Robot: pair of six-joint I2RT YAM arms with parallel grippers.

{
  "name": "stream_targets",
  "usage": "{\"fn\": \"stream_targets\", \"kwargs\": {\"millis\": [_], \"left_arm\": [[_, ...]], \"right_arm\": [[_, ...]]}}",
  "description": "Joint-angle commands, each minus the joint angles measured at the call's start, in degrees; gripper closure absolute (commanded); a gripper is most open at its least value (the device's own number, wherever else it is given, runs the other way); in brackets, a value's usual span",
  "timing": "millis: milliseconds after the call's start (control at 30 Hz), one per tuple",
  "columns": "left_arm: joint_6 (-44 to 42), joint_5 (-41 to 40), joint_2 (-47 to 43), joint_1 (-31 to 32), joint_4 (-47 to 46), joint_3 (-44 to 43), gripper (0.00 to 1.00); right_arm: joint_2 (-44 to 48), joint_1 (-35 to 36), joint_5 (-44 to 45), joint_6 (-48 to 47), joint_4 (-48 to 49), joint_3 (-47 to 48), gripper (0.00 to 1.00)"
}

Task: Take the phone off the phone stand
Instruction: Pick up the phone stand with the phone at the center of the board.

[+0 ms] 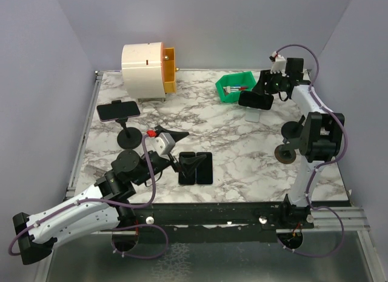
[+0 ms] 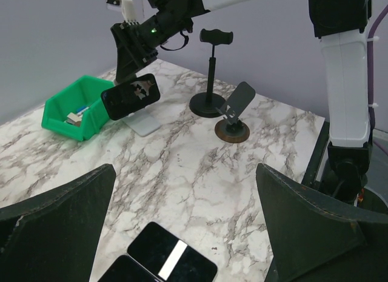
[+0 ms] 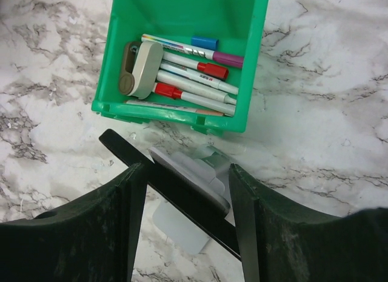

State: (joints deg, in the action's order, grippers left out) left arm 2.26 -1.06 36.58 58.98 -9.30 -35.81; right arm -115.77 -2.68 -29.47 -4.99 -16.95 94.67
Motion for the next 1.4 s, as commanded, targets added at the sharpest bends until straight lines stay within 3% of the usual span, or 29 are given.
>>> {"fn": "stream_targets", "kwargs": {"millis": [0, 900, 1067, 1367], "left_arm": [[-0.77, 0.66, 0.51, 0.26, -0.19, 0.64, 0.01], [-0.59, 0.98, 0.19, 0.29, -0.28, 0.57, 0.01], [-0.5, 0.99, -0.02, 0.34, -0.28, 0.61, 0.01], [-0.24, 0.98, -0.36, 0.39, -0.29, 0.49, 0.01]], "right_arm": [[-1.19, 0.21, -2.29, -0.63, -1.68, 2.27, 0.39], [0.94, -0.22, -1.41, -1.6, -1.87, -2.44, 0.73], [2.0, -0.2, -2.4, -1.59, -1.47, -4.93, 0.76], [5.72, -0.21, -4.25, -1.29, 0.95, -11.55, 0.9]]}}
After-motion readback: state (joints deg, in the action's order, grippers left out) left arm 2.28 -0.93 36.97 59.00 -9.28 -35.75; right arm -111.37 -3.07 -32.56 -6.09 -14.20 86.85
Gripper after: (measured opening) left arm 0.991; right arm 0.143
